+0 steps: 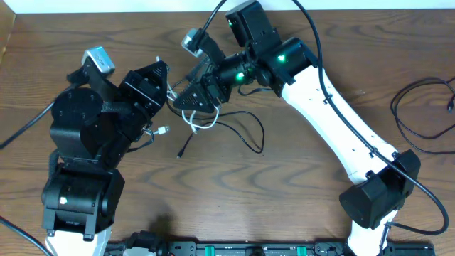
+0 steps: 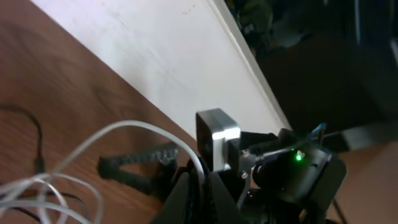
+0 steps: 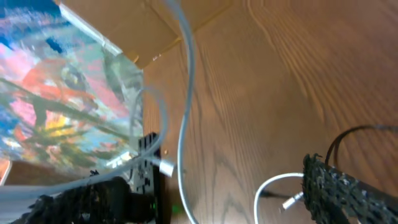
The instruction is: Untangle cables
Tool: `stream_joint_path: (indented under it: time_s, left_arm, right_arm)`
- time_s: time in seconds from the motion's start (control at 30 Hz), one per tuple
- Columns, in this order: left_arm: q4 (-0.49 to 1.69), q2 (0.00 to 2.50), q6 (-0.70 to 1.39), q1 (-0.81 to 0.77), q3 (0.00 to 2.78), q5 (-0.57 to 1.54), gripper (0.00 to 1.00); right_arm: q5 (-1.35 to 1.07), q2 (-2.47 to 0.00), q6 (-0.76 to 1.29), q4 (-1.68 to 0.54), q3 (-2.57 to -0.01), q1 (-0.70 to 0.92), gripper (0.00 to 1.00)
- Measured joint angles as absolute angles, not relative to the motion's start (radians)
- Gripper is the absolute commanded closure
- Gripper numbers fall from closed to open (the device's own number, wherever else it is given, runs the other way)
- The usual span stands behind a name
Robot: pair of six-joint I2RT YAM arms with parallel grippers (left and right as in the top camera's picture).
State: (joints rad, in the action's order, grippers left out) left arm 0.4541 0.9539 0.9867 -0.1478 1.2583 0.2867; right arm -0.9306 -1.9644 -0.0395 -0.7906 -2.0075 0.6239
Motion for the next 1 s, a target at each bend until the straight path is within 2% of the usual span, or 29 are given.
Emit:
stream_joint_path:
  time_s: [0.43, 0.87, 0.93, 1.0]
  left_arm:
    - [0.355, 0.954, 1.232, -0.148, 1.258, 0.313, 0.92]
    - [0.234, 0.954, 1.260, -0.148, 1.258, 0.326, 0.92]
    - [0.230, 0.954, 1.260, -0.148, 1.258, 0.328, 0.92]
    - [0.229, 0.954, 1.260, -0.148, 1.258, 0.329, 0.92]
  right_arm:
    - [-0.939, -1.964, 0.099, -0.609, -2.008, 0.634, 0.12]
    - [-0.938, -1.964, 0.118, -0.675, -2.008, 0.652, 0.11]
    - [-0.939, -1.964, 0.117, -0.688, -2.008, 0.653, 0.13]
    - [-0.939, -1.964, 0.112, -0.689, -2.008, 0.658, 0.21]
